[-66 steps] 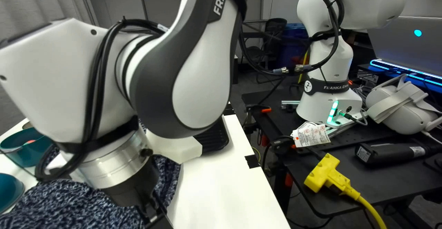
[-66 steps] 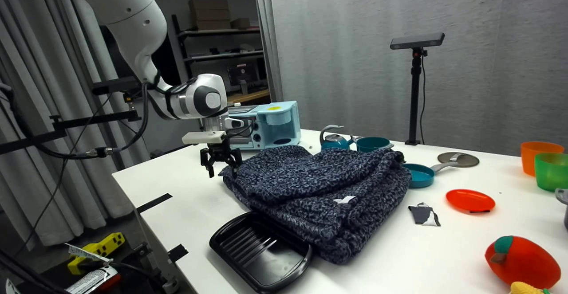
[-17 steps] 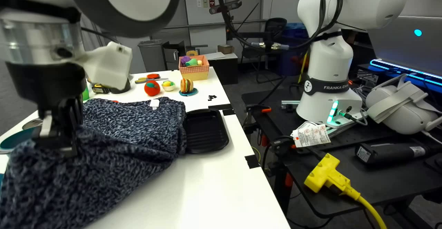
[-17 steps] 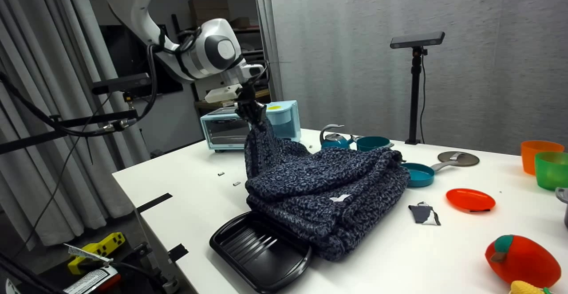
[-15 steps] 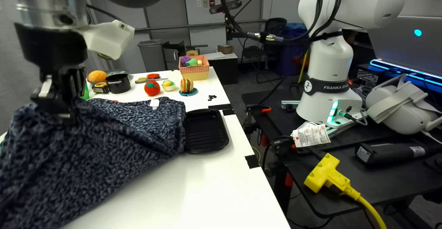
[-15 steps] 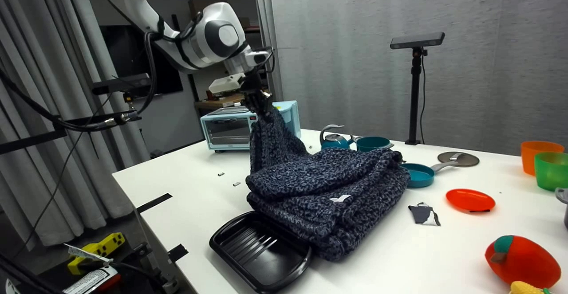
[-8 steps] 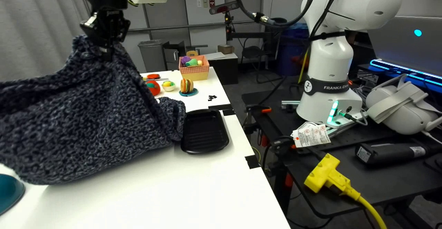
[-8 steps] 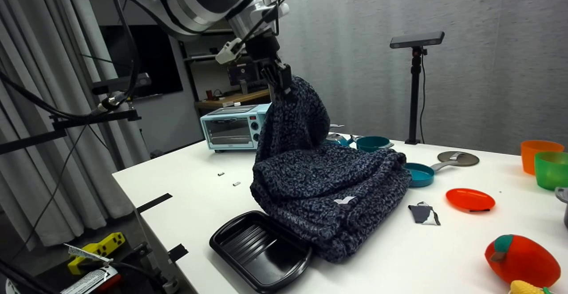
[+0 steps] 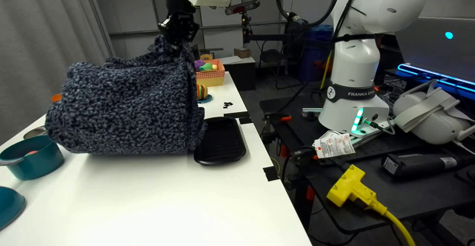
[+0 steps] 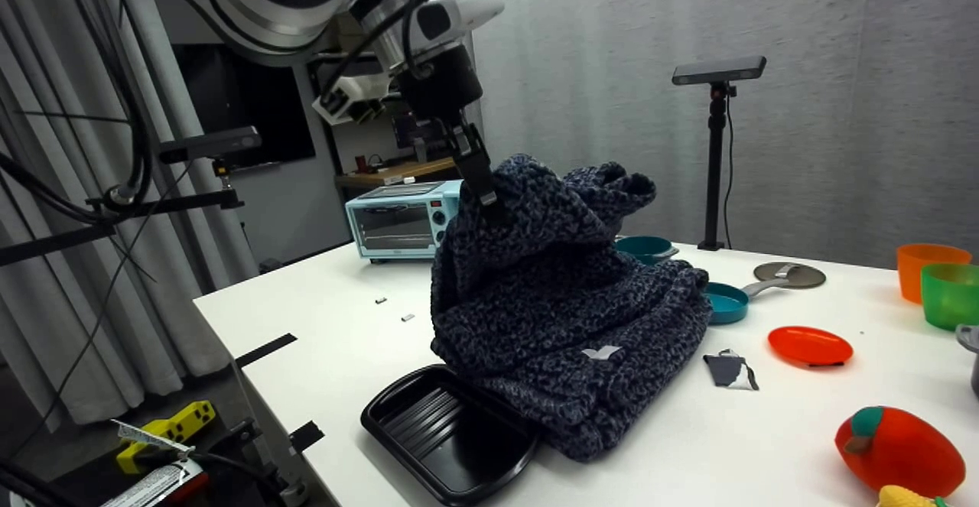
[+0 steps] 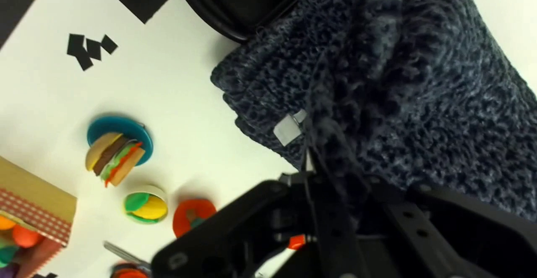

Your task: Fold the grey blanket once

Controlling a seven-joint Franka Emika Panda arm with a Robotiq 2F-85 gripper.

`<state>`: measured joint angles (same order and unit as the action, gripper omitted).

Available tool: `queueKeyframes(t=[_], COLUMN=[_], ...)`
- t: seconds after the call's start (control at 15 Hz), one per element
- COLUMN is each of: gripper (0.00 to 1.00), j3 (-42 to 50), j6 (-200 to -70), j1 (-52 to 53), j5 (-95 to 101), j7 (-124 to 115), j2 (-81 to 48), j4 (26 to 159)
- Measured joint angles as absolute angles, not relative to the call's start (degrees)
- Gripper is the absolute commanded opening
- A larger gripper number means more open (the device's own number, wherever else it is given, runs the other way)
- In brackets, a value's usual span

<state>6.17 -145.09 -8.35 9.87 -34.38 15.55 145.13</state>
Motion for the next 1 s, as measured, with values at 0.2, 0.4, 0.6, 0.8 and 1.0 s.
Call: queueKeyframes(t=[0.2, 0.4, 0.6, 0.8, 1.0], gripper=[0.59, 0.81, 0.99, 1.00, 1.00], j3=[6.19, 6.09, 5.65, 4.90, 4.56], j6=[-145.09, -145.15, -146.10, -147.80, -149.86], j1=[-10.59, -12.32, -14.11, -16.09, -17.18], j5=[8.13, 8.30, 9.16, 11.31, 12.39], j7=[-34.05, -33.09, -31.95, -31.19, -29.67], j2=[18.12, 20.05, 21.31, 22.02, 22.19], j4=[148.27, 150.14, 151.21, 152.08, 152.59])
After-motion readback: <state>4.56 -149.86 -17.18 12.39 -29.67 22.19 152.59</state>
